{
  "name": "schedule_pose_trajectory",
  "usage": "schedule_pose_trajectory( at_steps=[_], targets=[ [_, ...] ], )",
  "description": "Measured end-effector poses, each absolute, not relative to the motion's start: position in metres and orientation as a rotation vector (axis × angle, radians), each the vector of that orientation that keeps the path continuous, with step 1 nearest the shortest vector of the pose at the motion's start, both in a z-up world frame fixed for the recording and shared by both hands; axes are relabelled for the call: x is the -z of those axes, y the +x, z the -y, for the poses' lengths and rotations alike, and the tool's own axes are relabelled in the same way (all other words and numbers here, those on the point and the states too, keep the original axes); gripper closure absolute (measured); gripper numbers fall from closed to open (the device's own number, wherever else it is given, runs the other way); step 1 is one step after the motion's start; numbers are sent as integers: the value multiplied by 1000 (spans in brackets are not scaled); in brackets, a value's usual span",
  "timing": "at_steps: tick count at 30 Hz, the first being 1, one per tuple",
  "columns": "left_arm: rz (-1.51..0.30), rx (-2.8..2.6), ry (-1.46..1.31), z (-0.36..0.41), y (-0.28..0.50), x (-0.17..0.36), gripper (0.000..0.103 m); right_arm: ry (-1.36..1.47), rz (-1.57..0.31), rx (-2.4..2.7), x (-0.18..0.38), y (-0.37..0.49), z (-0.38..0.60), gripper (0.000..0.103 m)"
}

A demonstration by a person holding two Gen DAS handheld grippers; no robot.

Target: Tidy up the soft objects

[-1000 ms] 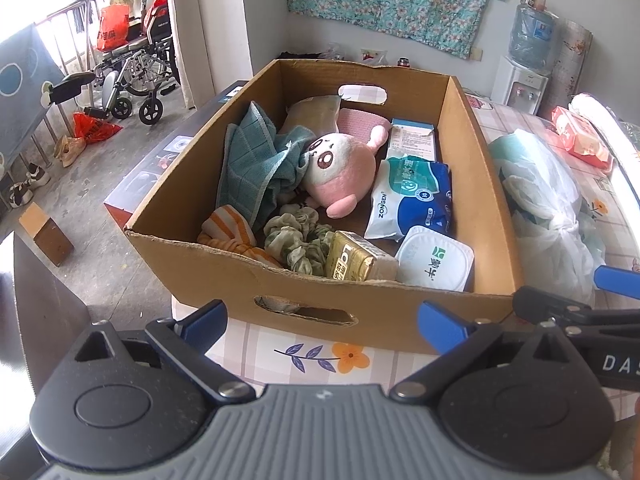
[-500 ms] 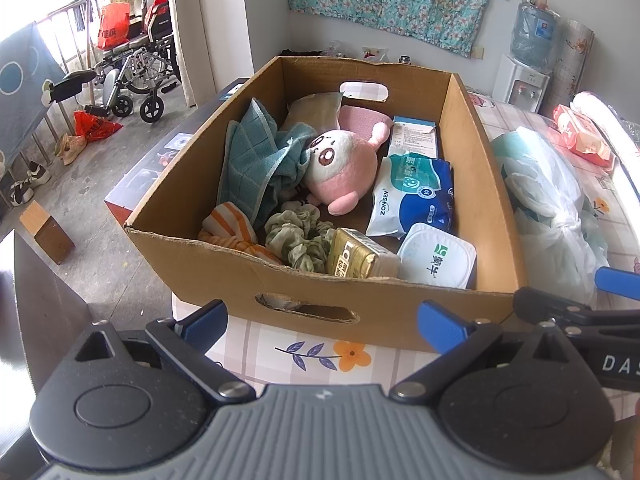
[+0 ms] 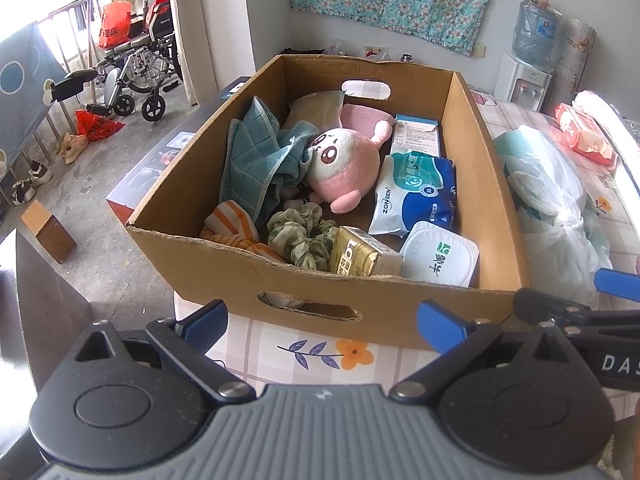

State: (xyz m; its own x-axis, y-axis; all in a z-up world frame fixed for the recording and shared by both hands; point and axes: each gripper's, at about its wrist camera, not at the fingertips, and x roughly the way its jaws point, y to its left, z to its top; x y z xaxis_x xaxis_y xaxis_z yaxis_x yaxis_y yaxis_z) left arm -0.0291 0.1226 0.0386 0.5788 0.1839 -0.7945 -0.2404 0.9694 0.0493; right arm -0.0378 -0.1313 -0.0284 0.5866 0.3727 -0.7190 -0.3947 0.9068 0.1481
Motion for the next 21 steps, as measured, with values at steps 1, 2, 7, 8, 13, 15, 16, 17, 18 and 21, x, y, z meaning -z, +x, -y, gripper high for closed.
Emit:
schedule_pose_trajectory(
  at_steps=[1, 2, 7, 8, 13, 15, 16, 17, 18, 21],
  targets=[
    [-920, -248, -66, -123, -29, -39, 1, -28, -831, -447, 28, -38, 131, 1],
    [-920, -248, -66, -123, -29, -39, 1, -29, -831, -447, 28, -38, 131, 1],
    [-921, -248, -66, -123, -29, -39, 2, -28, -834, -447, 29, -37, 131, 1],
    [-921, -248, -66, -123, -29, -39, 2, -28, -835, -447, 29, -37, 131, 1],
    [-926, -254, -66, -123, -32, -37, 2, -27, -841, -446, 31, -36, 131, 1],
    [-926, -253, -66, -124, -32, -37, 2, -25, -845, -446, 31, -35, 131, 1],
    [-926, -253, -67, -124, -32, -37, 2, -25, -845, -446, 31, -35, 131, 1],
    [-926, -253, -66, -124, -32, -37, 2, -26, -846, -446, 31, -35, 131, 1],
    [-926, -253, -66, -124, -32, -37, 2, -25, -845, -446, 31, -35, 131, 1],
    [-926, -253, -66, -124, -32, -37, 2, -24, -846, -446, 31, -35, 131, 1]
  ],
)
